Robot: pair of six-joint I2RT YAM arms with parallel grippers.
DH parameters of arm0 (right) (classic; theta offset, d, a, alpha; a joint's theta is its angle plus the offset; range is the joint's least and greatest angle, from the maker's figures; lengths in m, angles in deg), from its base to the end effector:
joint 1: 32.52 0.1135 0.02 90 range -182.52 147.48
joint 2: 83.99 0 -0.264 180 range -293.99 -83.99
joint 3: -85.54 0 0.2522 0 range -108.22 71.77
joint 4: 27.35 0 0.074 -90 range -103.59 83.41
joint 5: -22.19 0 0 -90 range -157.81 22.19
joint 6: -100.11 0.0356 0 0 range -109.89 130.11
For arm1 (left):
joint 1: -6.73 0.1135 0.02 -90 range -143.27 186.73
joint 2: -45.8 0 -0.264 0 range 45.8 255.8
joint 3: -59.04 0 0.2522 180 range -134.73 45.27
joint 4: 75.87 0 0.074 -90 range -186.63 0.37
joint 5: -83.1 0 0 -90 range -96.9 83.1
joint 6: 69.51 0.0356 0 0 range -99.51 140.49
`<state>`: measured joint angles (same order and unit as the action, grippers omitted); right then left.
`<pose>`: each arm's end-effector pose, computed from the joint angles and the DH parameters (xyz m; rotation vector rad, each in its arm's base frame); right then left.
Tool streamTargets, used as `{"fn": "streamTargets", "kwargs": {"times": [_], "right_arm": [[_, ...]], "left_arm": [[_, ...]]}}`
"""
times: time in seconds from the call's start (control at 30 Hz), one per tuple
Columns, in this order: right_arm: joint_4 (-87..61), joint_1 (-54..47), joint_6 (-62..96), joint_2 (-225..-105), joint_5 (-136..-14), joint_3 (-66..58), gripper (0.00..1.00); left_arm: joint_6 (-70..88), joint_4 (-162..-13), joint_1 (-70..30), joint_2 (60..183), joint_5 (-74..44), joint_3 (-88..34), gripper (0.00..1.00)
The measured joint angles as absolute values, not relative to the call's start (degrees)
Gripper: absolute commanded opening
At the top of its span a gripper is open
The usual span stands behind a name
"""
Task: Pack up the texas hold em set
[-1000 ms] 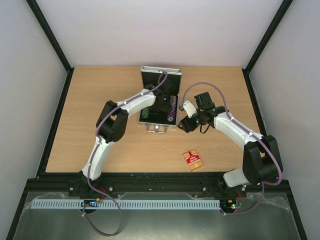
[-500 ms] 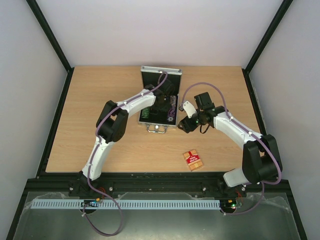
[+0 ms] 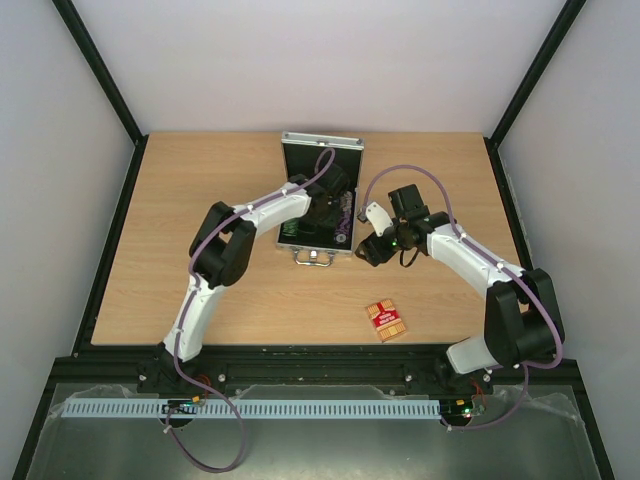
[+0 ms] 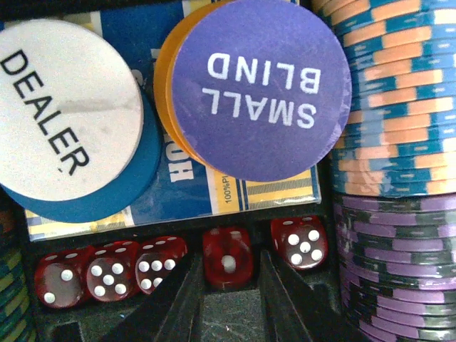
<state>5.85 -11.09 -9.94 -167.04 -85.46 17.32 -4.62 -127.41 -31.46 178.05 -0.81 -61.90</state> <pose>0.2791 0.1211 0.2308 -0.9784 2.1823 0.3817 0.3912 -0.3029 0.1621 0.2706 2.6618 -0.2178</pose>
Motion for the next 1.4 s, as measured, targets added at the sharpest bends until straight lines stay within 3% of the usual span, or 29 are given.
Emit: {"fn": "streamTargets", "kwargs": {"times": [0.57, 0.87, 1.4], "right_arm": [[5.87, -11.09, -10.07, -167.06, -85.46, 17.32, 0.71], [5.89, -11.09, -10.05, -167.06, -85.44, 17.32, 0.71], [10.81, -11.09, -10.51, -163.84, -81.85, 16.77, 0.75]], "left_arm": [[-5.08, -127.56, -31.55, 177.65, 0.48, -62.08, 0.28], [-5.51, -127.43, -31.48, 169.92, 0.96, -57.20, 0.27], [-7.46, -115.12, -36.40, 138.84, 0.39, -19.67, 0.38]]}}
